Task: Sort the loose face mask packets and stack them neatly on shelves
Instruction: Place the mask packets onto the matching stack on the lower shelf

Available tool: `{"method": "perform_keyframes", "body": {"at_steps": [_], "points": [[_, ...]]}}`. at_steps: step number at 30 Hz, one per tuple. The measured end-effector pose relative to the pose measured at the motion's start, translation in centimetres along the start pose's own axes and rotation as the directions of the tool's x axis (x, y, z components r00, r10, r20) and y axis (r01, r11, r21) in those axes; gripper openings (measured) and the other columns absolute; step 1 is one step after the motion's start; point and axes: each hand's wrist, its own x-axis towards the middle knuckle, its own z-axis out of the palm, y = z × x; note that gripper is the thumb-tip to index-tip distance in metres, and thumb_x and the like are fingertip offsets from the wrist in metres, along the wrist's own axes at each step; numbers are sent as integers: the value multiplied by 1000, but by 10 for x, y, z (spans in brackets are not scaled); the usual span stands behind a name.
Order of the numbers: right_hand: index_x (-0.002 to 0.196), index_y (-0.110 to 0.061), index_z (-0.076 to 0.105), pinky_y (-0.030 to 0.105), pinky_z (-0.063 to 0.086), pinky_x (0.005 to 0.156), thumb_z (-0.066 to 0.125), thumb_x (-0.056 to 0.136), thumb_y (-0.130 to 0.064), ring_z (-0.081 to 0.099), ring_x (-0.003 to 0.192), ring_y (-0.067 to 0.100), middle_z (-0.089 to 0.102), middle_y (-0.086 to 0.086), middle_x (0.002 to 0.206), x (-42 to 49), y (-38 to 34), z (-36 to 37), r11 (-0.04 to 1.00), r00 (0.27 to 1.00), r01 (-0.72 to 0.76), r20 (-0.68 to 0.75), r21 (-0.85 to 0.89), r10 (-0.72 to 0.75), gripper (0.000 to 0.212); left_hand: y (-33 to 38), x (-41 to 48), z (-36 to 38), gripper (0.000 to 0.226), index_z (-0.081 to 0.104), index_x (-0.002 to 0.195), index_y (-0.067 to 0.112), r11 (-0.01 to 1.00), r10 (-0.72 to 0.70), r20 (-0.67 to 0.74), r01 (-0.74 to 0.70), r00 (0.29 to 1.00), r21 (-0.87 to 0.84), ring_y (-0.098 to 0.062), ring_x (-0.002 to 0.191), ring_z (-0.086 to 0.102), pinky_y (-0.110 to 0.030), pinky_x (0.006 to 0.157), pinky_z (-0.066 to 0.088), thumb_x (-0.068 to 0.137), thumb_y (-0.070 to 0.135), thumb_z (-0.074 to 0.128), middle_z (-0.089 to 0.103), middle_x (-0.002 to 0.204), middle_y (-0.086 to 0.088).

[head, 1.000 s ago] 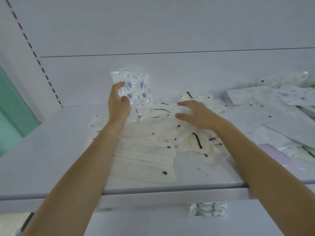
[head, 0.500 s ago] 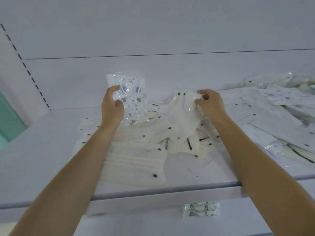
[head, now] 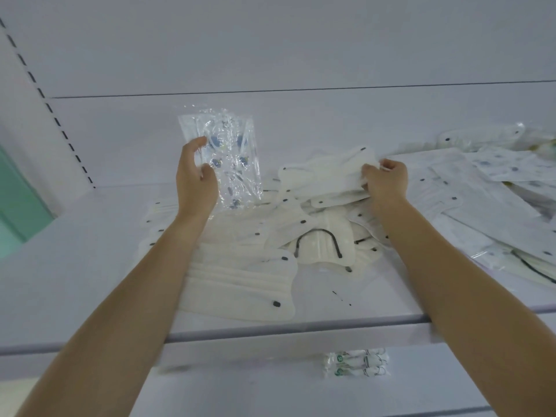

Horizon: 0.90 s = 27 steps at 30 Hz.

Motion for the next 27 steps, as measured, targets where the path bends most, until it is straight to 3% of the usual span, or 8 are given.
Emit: {"method": "perform_keyframes", "body": {"at_steps": [5, 8, 10, 13, 15, 19, 24, 27], "points": [[145, -6, 21, 37, 26, 107, 51, 94, -28, 23, 134, 28, 18, 13, 149, -10, -7, 1, 812, 950, 292, 53, -506, -309, 63, 3, 2, -1, 51, 44, 130, 17, 999, 38, -69, -38, 997, -3, -19, 124, 47, -30, 108, 36, 87, -7, 32, 47, 132, 8], [142, -10, 30, 33, 26, 106, 54, 93, -32, 30, 133, 26, 32, 11, 143, -27, -27, 11, 722, 827, 559, 211, -407, -521, 59, 16, 5, 0, 49, 44, 131, 15, 990, 132, -84, -136, 988, -41, -10, 125, 44, -15, 107, 31, 88, -6, 33, 47, 133, 6], [145, -13, 26, 28, 29, 102, 59, 89, -37, 35, 132, 21, 37, 8, 142, -42, -41, 25, 808, 807, 529, 449, -258, -385, 69, 29, 6, 3, 48, 46, 126, 21, 982, 140, -16, -141, 990, -129, -16, 119, 52, -28, 106, 40, 87, -5, 36, 47, 129, 11], [149, -17, 12, 24, 32, 94, 63, 87, -34, 41, 127, 17, 35, 3, 145, -69, -56, 42, 918, 738, 356, 655, -176, -160, 82, 47, 7, 3, 52, 42, 126, 30, 966, 125, 134, -89, 983, -243, 4, 120, 47, -30, 106, 41, 85, -2, 41, 43, 136, 11], [147, -18, 20, 21, 42, 83, 62, 88, -19, 51, 108, 13, 47, -2, 126, -83, -62, 46, 935, 751, 346, 622, -85, -221, 73, 57, 7, 0, 63, 32, 136, 39, 954, 93, 237, -18, 967, -301, -14, 124, 48, -38, 105, 42, 86, 1, 43, 38, 146, 3], [140, -17, 32, 19, 48, 71, 49, 88, -5, 57, 88, 8, 55, -6, 105, -113, -62, 39, 873, 783, 485, 468, -49, -409, 57, 80, -3, -11, 71, 12, 149, 31, 936, -32, 390, 164, 920, -310, -16, 82, 60, -13, 66, 44, 91, 2, 41, 45, 142, -13], [143, -23, 29, 5, 41, 63, 51, 92, -14, 53, 75, -6, 50, -20, 93, -163, -42, 9, 851, 791, 523, 397, -42, -466, 56, 99, -59, -52, 38, 48, 119, 22, 941, -110, 595, 276, 796, -194, -4, 69, 60, -29, 78, 53, 89, -1, 45, 62, 87, 5], [142, -27, 30, 4, 42, 62, 52, 93, -20, 53, 75, -2, 50, -21, 96, -207, -14, -12, 843, 770, 538, 422, -28, -478, 55, 96, -112, -91, 39, 51, 115, 31, 917, -60, 690, 313, 721, -247, -8, 85, 68, -25, 75, 56, 90, 0, 50, 71, 92, 6]]}}
